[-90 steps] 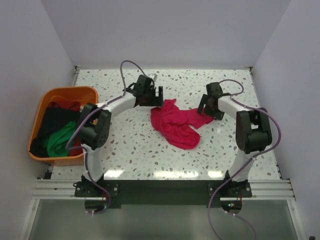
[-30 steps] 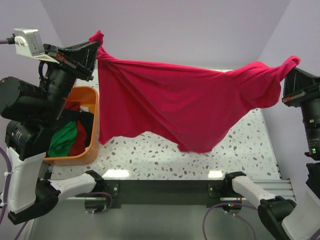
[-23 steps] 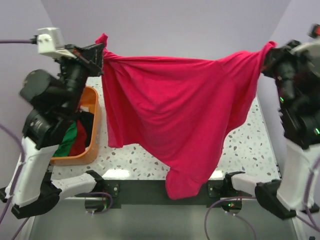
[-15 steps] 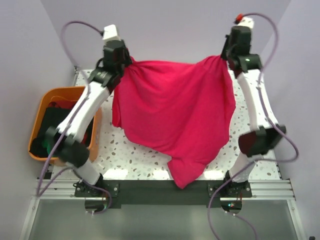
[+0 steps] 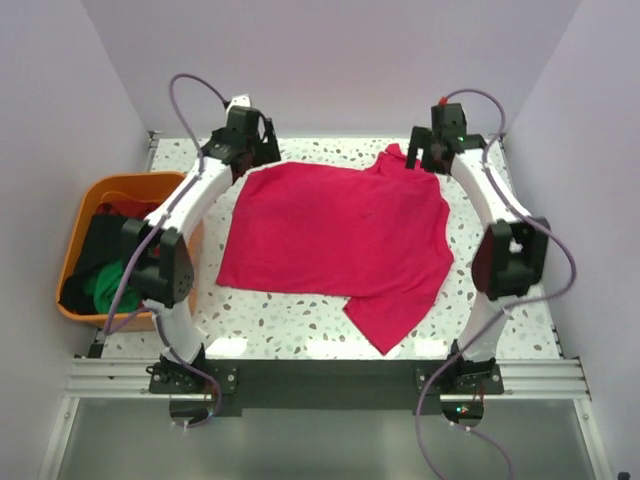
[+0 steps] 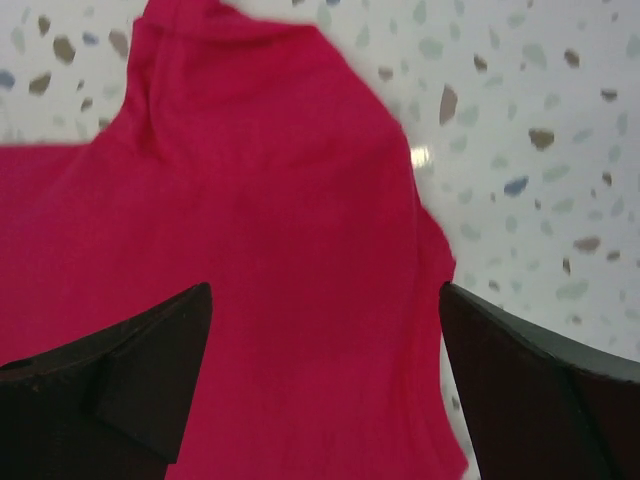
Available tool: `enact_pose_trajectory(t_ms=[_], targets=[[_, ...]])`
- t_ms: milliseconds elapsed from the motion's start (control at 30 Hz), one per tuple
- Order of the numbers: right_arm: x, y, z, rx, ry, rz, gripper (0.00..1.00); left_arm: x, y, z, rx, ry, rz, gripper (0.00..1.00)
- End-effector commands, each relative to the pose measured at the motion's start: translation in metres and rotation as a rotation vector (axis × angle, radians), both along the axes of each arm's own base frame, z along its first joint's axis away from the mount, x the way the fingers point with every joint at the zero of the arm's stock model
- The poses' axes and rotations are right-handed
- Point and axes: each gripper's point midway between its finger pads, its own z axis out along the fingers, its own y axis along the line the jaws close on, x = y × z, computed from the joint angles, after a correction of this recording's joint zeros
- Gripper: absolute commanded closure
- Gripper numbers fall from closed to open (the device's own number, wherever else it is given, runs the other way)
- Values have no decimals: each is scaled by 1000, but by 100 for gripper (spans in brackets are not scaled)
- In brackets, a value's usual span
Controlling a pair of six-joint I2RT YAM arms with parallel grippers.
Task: Fold and stack the t-shirts
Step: Flatten the tshirt out
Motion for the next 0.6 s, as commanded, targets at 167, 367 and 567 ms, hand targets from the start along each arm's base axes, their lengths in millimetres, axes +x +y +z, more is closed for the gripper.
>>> enact_pose_trajectory(t_ms=[167,367,567], targets=[[-168,63,-17,129,75,45,1,-114,1,-3,-109,9,-30,0],[-223,71,-90,215,244,32,1,-174,-30,-59,-159,108,-142,0],[-231,55,-136,196,364,-44,1,-181,-39,-114,-175,240,-146,0]])
